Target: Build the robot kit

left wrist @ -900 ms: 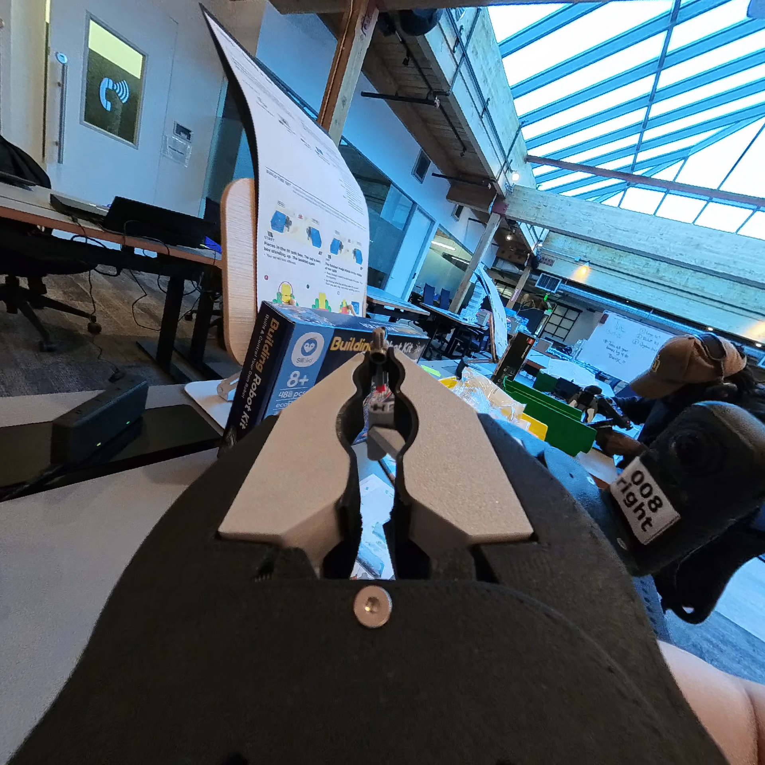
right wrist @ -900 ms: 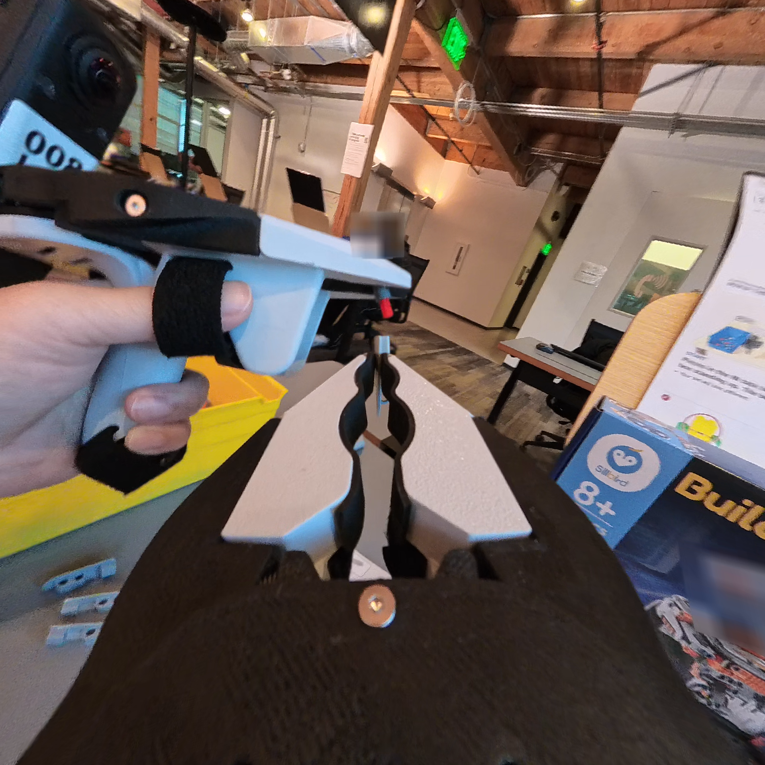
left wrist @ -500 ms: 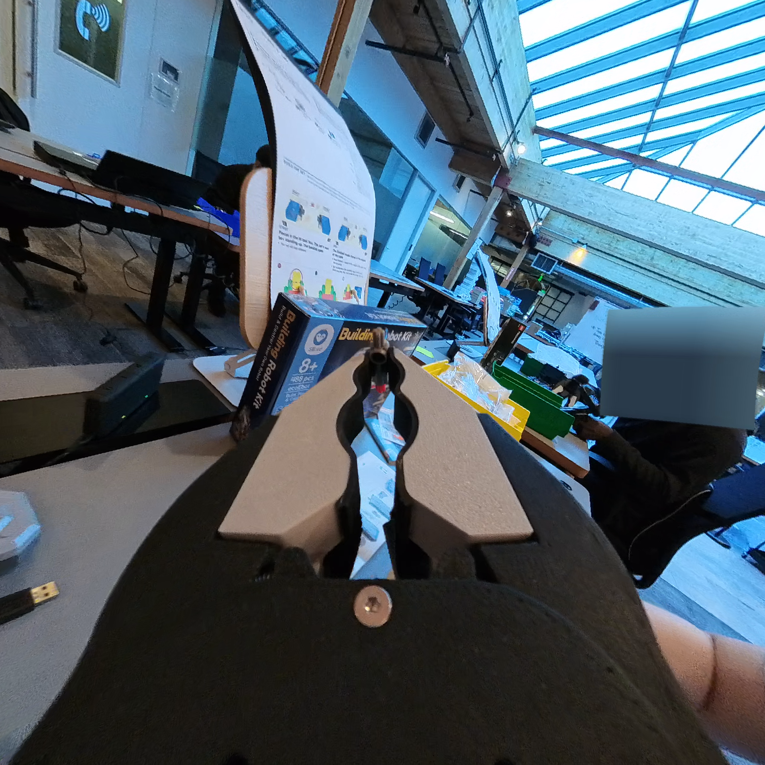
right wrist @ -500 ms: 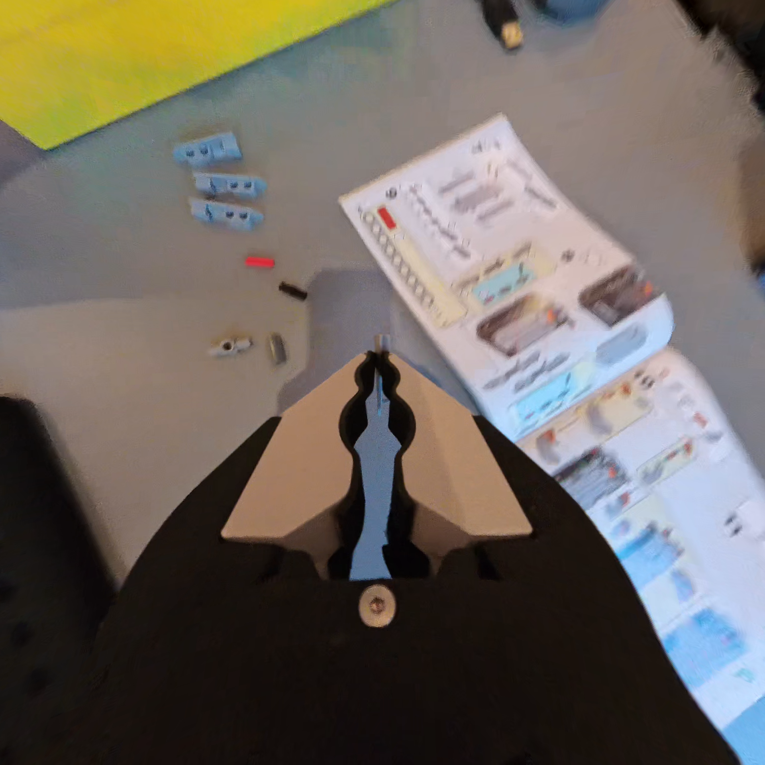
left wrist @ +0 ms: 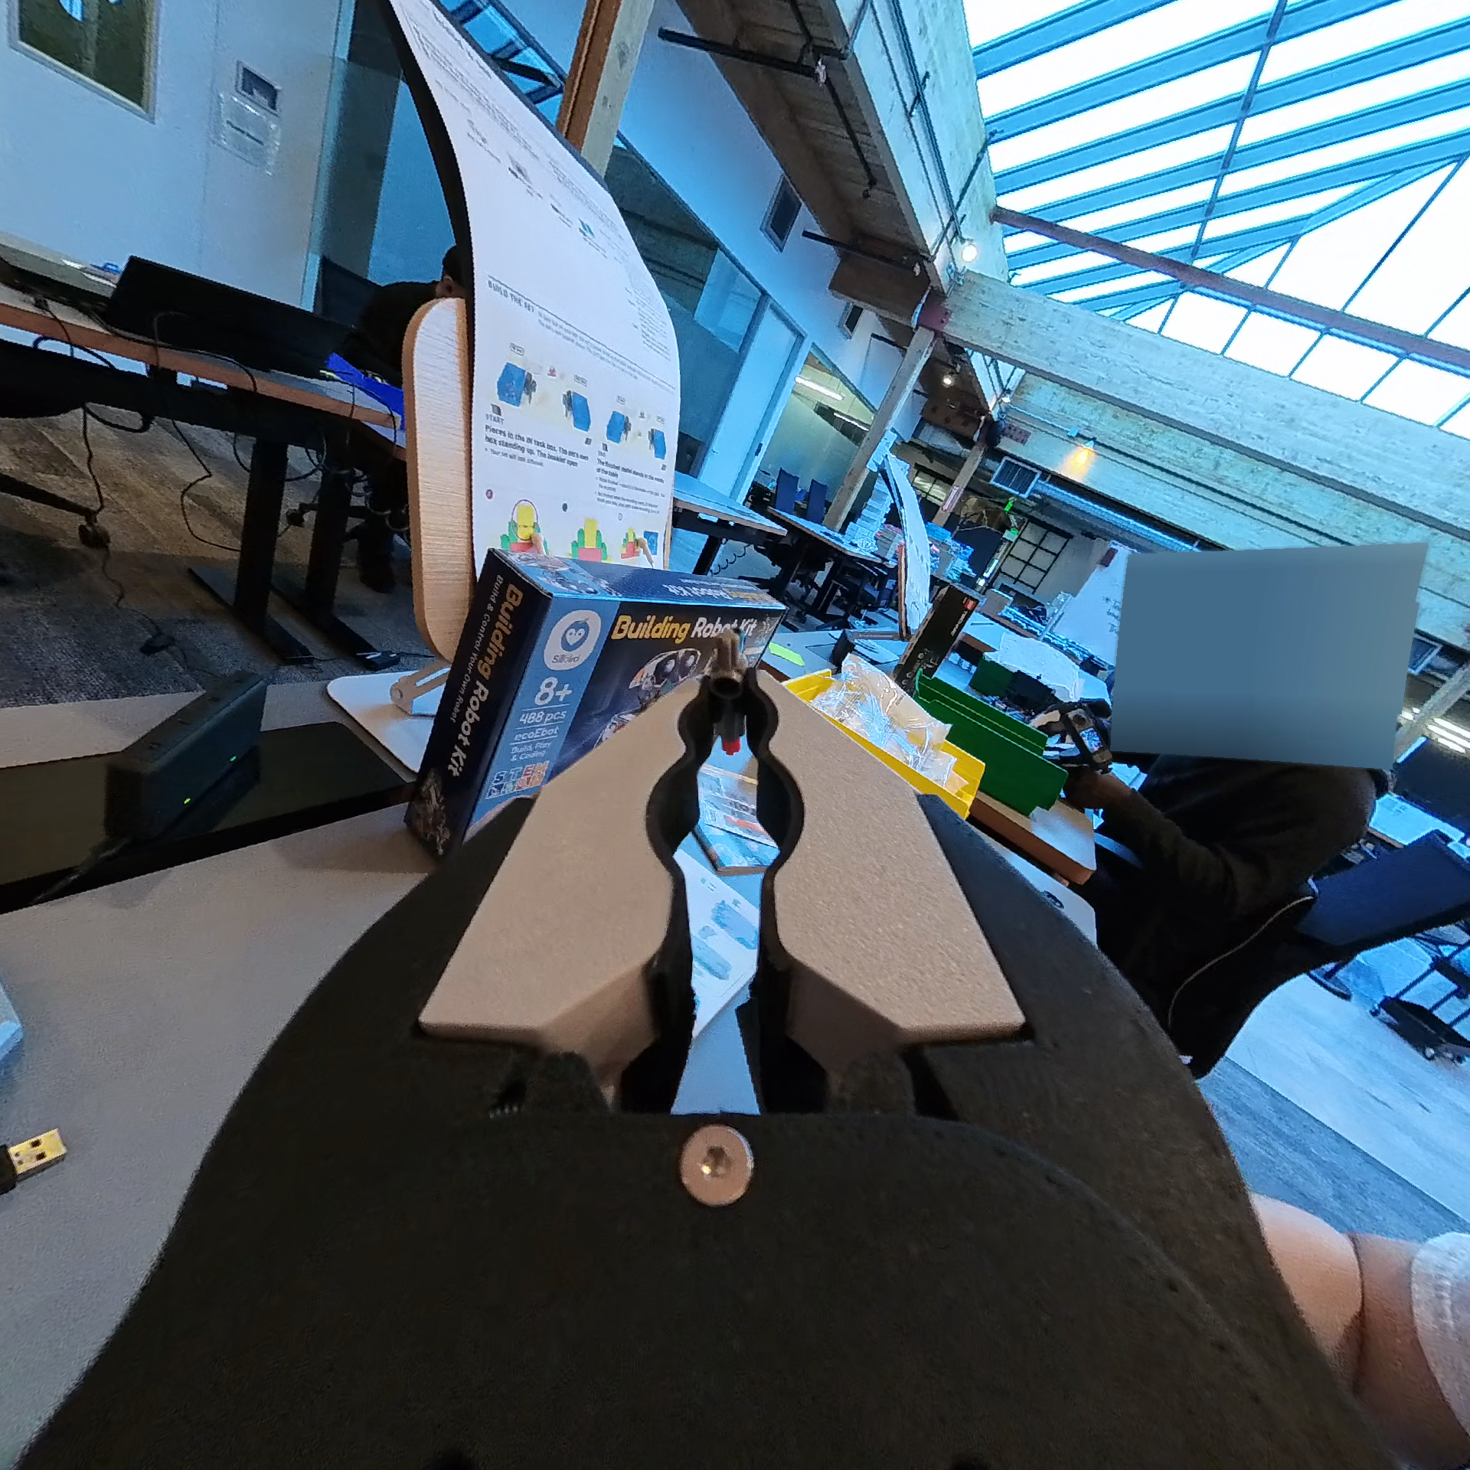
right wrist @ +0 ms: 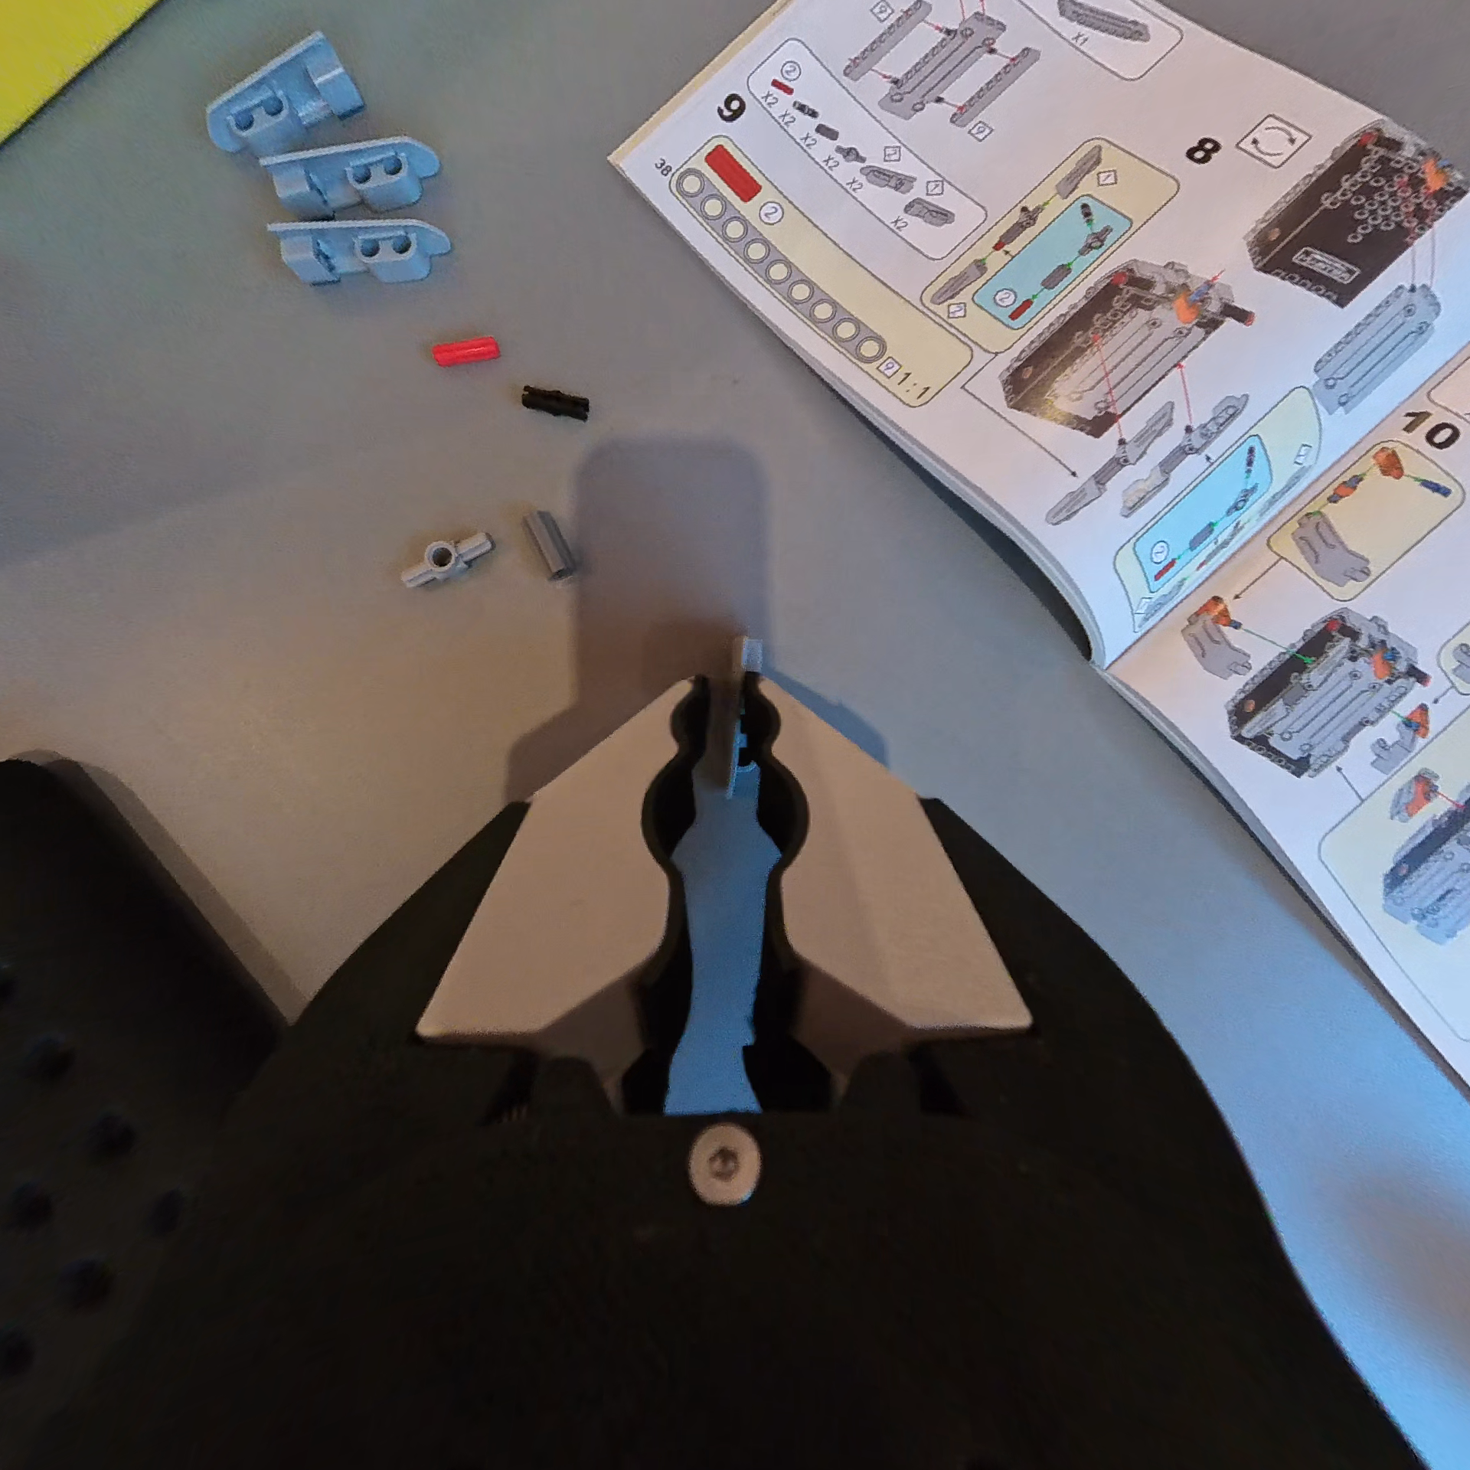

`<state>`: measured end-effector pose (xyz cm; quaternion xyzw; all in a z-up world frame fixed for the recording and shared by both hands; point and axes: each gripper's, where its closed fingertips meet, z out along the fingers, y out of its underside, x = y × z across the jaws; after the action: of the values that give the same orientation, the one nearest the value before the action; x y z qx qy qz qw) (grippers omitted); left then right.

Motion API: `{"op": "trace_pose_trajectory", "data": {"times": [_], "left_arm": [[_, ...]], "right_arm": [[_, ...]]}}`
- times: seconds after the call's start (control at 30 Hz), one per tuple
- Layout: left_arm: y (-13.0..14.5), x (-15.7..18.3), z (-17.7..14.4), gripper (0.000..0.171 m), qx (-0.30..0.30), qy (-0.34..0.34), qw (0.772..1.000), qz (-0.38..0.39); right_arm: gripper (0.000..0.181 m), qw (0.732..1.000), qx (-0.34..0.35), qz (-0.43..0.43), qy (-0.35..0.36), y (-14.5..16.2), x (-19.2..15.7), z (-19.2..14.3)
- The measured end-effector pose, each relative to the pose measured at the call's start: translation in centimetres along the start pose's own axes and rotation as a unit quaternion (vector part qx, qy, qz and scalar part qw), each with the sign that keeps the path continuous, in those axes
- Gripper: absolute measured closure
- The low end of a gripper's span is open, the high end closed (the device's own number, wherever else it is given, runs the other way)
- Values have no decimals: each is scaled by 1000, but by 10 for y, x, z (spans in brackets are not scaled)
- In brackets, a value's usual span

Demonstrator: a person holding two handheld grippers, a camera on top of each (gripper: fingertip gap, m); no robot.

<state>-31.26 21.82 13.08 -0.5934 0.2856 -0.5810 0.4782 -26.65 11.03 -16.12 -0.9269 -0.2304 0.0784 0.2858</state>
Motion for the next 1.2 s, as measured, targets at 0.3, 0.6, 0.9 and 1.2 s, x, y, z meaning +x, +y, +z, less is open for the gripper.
{"op": "trace_pose_trajectory", "data": {"times": [0.3,0.6,0.9,1.2], "left_arm": [[19,6,14,167,-31,14,999,-7],[43,18,31,167,-62,53,995,-47],[41,21,30,167,-56,52,996,-45],[38,19,28,167,-47,50,996,-50]], "right_arm": [[155,993,103,-58,22,-22,11,-48],[154,853,438,-232,162,-172,22,-167],[168,806,497,-249,203,-214,9,-172],[176,810,510,-215,194,-218,13,-174]]}}
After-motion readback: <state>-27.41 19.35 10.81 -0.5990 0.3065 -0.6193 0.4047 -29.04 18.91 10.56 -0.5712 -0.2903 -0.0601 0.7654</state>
